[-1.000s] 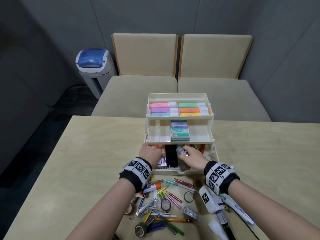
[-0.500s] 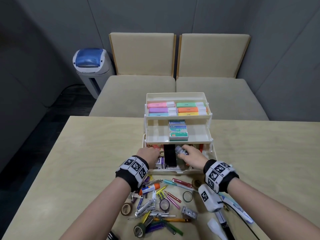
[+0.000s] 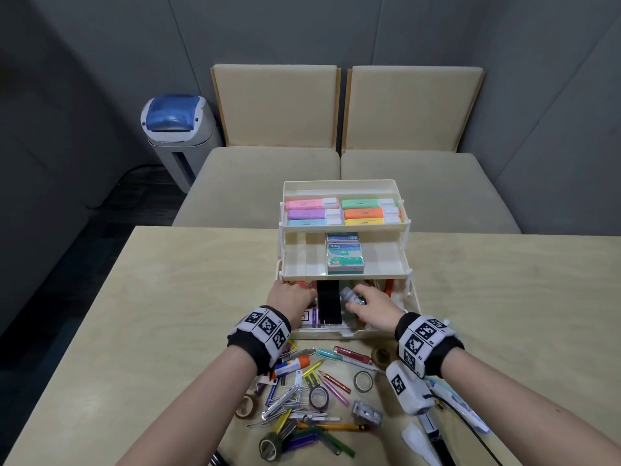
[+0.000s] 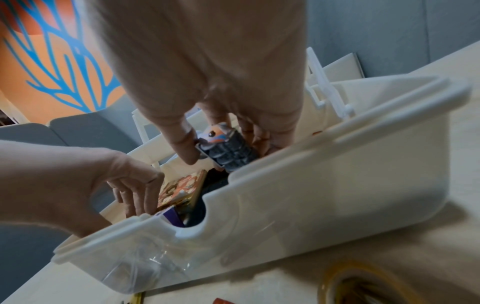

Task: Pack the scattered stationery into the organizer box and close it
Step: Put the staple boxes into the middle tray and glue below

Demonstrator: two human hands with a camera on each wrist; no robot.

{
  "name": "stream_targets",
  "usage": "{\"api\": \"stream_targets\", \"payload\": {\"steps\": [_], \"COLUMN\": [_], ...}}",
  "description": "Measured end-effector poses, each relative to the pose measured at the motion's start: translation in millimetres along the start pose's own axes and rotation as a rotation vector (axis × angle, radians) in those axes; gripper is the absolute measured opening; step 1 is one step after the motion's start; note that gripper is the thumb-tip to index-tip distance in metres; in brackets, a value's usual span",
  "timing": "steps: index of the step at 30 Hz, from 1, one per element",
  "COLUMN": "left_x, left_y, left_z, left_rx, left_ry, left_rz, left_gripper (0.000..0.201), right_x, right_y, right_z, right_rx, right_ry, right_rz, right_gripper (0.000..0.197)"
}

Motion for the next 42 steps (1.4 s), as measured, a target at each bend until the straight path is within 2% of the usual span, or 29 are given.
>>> {"api": "stream_targets", "payload": {"steps": [4,9,14,17,20,23,29,34,42], "left_x": [-2,-6,-8,-9,-12,-15,-11,-10,-15], "left_y": [-3,-4,-5,-4,-2,-4,-2,1,0], "left_z": [6,2,4,5,8,15,10,7,13], "left_rx": [-0.040,-0.007,0.007,-0.039,-0.090,-0.083,-0.028,-0.016,-0.037], "left_ry": [-0.044,0.010,0.010,-0.005,-0.065,-0.201,0.029,0.159,0.126], "left_rz": [0.017,-0.038,-0.069,-0.067,-0.022,0.021,-0.060,0.034,-0.010], "left_gripper": [0.035,0.031,0.030,0.030,0.032,0.031,0.024,0.021,0.014], "right_x": [0,-3,-18,-24,-24,-20,-11,-12,-13], "right_y": [-1,5,20,24,24,23,19,18,14], "right_z": [-1,17,41,41,35,24,9,5,9], "right_rx": [0.005,0.043,0.047,0.011,-0.007,-0.021,-0.025,-0.035,0.077], "right_ry": [-0.019,-0.209,-0.227,-0.266,-0.187,-0.033,0.086,0.058,-0.057], "right_rz": [0.012,0.127,0.289,0.318,0.292,0.203,0.052,0.030,0.015], "right_gripper": [0.023,0.016,0.029,0.032,0.031,0.029,0.028,0.013,0.021]}}
Point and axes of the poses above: each hand's wrist, its own y-axis towards the middle knuckle, its own x-axis out of the back of the hand, z = x × y, the point moved 2 cm from there along y, towards the middle knuckle, and after that the axes turned 3 degrees about y, right-handed, at the moved point
